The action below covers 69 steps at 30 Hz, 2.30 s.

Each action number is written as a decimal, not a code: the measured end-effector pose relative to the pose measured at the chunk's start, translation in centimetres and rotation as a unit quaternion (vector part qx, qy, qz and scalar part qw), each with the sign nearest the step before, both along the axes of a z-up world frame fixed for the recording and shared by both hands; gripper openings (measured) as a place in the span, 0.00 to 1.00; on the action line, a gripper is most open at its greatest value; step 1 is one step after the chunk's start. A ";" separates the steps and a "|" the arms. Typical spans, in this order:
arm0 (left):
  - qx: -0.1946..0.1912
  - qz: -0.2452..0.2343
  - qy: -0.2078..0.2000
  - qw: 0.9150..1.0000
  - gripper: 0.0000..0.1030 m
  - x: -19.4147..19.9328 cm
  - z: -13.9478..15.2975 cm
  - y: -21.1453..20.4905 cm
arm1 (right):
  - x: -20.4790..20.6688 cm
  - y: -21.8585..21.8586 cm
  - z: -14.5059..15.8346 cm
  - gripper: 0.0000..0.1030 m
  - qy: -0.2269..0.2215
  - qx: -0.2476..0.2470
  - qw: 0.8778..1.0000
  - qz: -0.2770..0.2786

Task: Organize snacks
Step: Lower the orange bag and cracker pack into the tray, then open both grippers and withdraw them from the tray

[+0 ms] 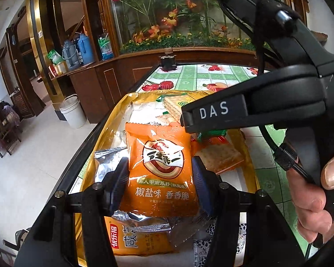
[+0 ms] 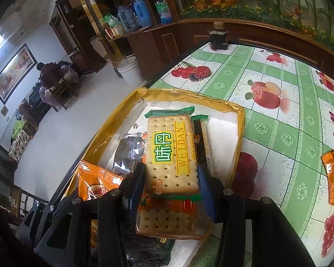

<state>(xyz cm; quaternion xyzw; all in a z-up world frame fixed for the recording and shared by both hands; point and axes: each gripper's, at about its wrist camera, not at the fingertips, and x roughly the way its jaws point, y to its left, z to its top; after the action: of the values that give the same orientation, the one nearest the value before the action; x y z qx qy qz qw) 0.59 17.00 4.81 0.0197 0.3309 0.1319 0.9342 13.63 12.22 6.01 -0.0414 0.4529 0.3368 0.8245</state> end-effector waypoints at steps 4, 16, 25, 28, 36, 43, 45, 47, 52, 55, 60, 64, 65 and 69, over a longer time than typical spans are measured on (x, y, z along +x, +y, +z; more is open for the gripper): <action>0.009 0.001 0.000 1.000 0.53 0.0 0.0 -0.3 | 0.0 0.0 0.0 0.46 0.000 0.000 1.000 0.000; 0.020 0.000 -0.005 1.000 0.54 -0.4 0.3 -0.6 | -0.5 0.3 0.1 0.49 -0.013 -0.010 1.000 0.004; 0.026 -0.001 -0.011 1.000 0.57 -0.8 0.4 -0.8 | -0.6 0.1 0.3 0.49 -0.013 -0.007 1.000 0.007; 0.030 -0.003 -0.015 0.999 0.57 -1.0 0.6 -1.0 | -0.9 0.0 0.5 0.49 -0.012 -0.005 1.000 0.010; 0.047 -0.009 -0.021 0.999 0.57 -1.7 1.2 -1.9 | -1.6 -0.5 1.3 0.51 -0.015 0.008 1.000 0.014; 0.052 -0.012 -0.022 0.998 0.57 -2.4 1.4 -2.4 | -2.6 -1.0 2.1 0.51 -0.018 0.018 1.000 0.017; 0.054 -0.011 -0.022 0.998 0.57 -2.6 1.5 -2.6 | -2.9 -1.1 2.3 0.51 -0.019 0.020 0.999 0.017; 0.054 -0.012 -0.022 0.998 0.57 -2.7 1.5 -2.7 | -3.1 -1.3 2.3 0.51 -0.019 0.021 0.999 0.016; 0.058 -0.011 -0.021 0.998 0.57 -2.9 1.5 -2.8 | -3.5 -2.0 2.5 0.51 -0.016 0.027 0.999 0.014; 0.058 -0.010 -0.021 0.998 0.57 -3.1 1.6 -2.8 | -3.6 -2.5 2.5 0.51 -0.014 0.031 0.999 0.011; 0.060 -0.010 -0.021 0.998 0.57 -3.2 1.8 -3.1 | -3.6 -3.5 2.5 0.51 -0.008 0.038 0.999 0.006; 0.064 -0.012 -0.019 0.998 0.60 -3.6 1.6 -3.4 | -3.7 -4.2 2.5 0.51 -0.003 0.044 0.999 0.003; 0.065 -0.012 -0.019 0.998 0.61 -3.6 1.6 -3.5 | -3.8 -4.3 2.5 0.51 -0.002 0.045 0.999 0.003; 0.067 -0.013 -0.017 0.998 0.61 -3.9 1.5 -3.7 | -4.0 -4.8 2.4 0.51 0.002 0.050 0.999 0.003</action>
<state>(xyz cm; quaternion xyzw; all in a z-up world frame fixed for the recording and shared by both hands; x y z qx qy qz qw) -3.26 13.34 6.34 0.0842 0.3050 0.1419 0.9380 9.62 7.38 8.42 -0.0006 0.4370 0.3612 0.8238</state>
